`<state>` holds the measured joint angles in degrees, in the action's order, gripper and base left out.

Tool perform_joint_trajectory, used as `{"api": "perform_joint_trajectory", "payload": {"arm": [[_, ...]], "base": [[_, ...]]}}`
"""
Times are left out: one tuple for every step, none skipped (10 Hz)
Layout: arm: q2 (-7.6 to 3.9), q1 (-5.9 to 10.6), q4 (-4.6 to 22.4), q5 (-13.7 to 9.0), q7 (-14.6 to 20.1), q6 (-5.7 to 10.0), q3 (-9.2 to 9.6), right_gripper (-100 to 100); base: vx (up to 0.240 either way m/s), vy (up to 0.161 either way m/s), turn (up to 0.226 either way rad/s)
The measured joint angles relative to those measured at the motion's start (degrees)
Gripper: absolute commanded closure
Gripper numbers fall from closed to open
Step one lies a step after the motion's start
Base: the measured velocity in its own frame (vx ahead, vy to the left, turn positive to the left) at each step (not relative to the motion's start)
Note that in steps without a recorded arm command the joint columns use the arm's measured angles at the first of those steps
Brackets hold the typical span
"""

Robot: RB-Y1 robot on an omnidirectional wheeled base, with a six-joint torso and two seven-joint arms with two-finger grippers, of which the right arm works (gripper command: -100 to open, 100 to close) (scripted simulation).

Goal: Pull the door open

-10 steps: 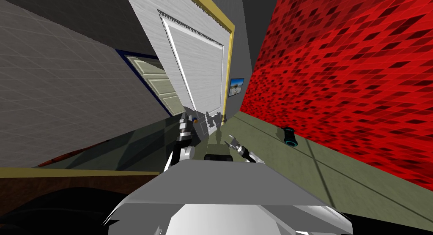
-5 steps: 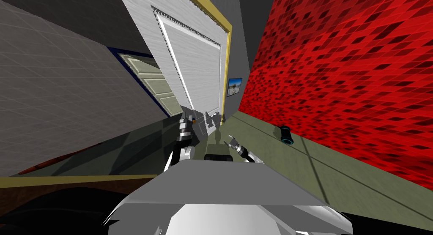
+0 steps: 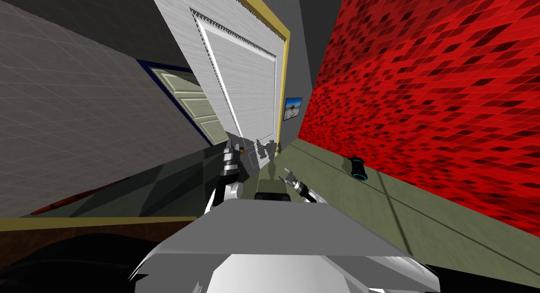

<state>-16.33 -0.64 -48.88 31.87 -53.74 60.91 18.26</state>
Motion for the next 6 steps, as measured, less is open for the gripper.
{"api": "perform_joint_trajectory", "payload": {"arm": [[-0.01,-0.01,0.0,0.0,0.0,0.01,0.00,-100],[0.00,0.00,0.0,0.0,0.0,0.01,0.00,-100],[0.00,0.00,0.0,0.0,0.0,0.01,0.00,-100],[-0.01,-0.01,0.0,0.0,0.0,0.01,0.00,-100],[-0.01,-0.01,0.0,0.0,0.0,0.01,0.00,-100],[-0.06,0.53,0.8,0.3,0.0,0.30,0.29,-100]], "base": [[0.000,0.000,0.000],[-0.014,-0.001,-0.014],[0.006,0.008,0.026],[0.006,0.009,0.027],[-0.023,-0.094,-0.146],[-0.034,-0.143,-0.169]]}}
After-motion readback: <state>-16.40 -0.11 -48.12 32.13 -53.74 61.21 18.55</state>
